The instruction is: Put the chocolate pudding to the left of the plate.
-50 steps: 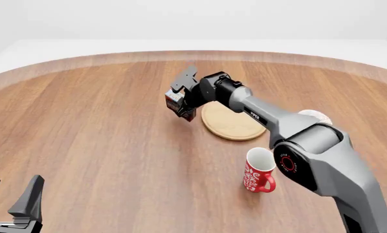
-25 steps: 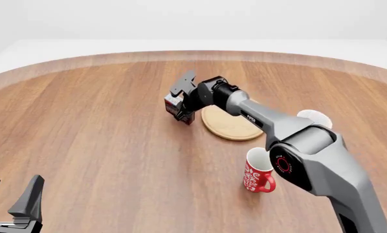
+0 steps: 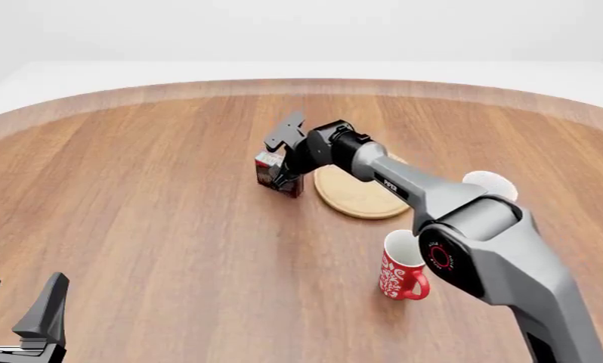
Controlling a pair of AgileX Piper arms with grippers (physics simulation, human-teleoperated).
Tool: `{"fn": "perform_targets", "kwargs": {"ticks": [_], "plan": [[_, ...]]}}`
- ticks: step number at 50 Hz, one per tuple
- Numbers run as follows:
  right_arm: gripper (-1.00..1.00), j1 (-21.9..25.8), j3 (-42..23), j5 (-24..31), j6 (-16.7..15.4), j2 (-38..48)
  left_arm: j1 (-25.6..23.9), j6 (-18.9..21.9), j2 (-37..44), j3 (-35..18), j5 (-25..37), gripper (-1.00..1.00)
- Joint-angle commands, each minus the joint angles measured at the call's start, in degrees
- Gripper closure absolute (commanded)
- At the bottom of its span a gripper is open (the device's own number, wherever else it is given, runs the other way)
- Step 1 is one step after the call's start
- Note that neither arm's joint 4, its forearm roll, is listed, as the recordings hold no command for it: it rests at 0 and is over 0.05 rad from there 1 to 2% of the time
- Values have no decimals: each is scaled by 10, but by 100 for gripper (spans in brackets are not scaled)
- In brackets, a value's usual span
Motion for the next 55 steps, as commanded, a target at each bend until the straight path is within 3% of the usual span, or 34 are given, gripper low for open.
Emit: {"fn": "perform_targets", "kwargs": {"ticks": [1, 13, 30, 37, 47, 55], "plan": [[-100, 4, 12, -6, 4, -11, 0, 0, 0, 0, 0, -100], [-100, 3, 21, -8, 3, -23, 0, 0, 0, 0, 0, -100], [-100, -6, 191, -48, -2, -173, 0, 0, 0, 0, 0, -100], [-100, 8, 262, -77, 18, -245, 0, 0, 0, 0, 0, -100], [-100, 2, 285, -38, 5, -344, 0, 0, 0, 0, 0, -100], [-100, 7, 261, 4, -13, -387, 0, 0, 0, 0, 0, -100]]}}
